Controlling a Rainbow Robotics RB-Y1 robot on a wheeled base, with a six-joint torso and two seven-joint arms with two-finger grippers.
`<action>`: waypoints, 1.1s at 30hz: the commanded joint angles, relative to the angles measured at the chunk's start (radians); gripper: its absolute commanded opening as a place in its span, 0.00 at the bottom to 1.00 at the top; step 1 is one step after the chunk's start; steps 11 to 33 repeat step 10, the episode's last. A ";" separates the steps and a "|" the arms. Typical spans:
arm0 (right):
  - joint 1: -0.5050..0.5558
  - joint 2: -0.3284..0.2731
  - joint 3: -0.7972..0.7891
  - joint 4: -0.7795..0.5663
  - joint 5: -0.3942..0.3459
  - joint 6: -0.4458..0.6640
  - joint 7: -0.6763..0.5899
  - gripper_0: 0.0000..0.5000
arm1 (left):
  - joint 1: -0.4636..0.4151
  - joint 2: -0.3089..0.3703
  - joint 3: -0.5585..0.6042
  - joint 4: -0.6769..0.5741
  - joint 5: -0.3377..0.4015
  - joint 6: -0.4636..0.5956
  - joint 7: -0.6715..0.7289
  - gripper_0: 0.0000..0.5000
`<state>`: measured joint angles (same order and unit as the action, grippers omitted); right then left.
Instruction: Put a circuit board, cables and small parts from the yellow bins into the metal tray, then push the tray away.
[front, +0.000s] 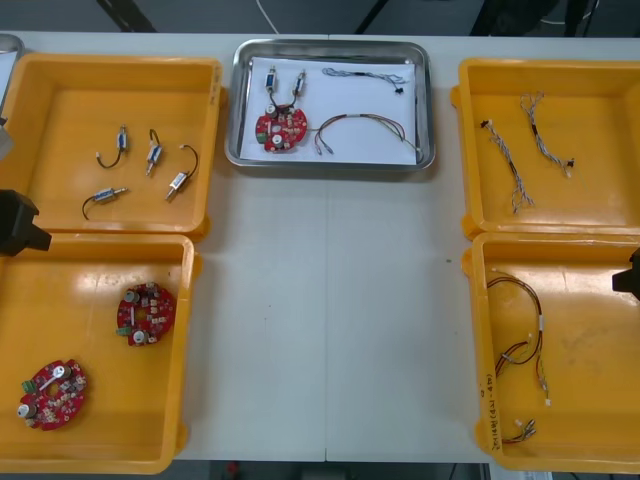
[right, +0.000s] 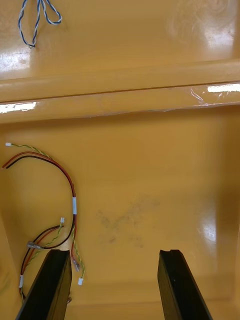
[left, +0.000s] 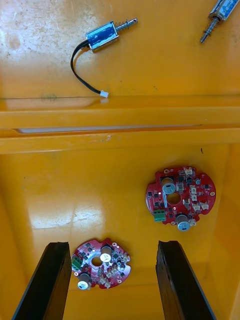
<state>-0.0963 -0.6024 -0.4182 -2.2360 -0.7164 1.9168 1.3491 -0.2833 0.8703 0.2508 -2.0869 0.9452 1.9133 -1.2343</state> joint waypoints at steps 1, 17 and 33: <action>0.018 -0.019 -0.004 -0.031 0.003 0.003 -0.041 1.00 | 0.015 0.047 0.033 -0.027 0.007 0.007 -0.099 1.00; 0.018 -0.019 -0.004 -0.031 0.003 0.003 -0.041 1.00 | 0.015 0.047 0.033 -0.027 0.007 0.007 -0.099 1.00; 0.018 -0.019 -0.004 -0.031 0.003 0.003 -0.041 1.00 | 0.015 0.047 0.033 -0.027 0.007 0.007 -0.099 1.00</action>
